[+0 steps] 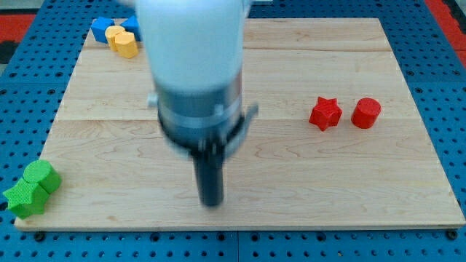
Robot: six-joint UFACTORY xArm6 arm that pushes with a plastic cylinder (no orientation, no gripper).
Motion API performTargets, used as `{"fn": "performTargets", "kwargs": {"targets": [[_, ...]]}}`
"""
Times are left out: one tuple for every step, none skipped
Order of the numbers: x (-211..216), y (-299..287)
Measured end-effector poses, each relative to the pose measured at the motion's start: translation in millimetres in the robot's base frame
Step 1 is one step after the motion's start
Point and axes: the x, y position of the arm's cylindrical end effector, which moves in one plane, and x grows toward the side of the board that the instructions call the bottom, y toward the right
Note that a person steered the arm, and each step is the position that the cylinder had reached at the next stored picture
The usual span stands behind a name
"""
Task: Separate green circle and green star
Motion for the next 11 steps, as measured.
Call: {"fn": "performTargets", "kwargs": {"targets": [[2.6,-34.0],[-48.4,-92.2],[-103.4,-219.6],[-118.2,-272.0],[-110.1,-272.3],[-23.7,-271.0],[0.4,-266.7],[1.3,-261.9],[0.6,-237.6],[-3.1,-185.7],[-8.0,-144.9]]}}
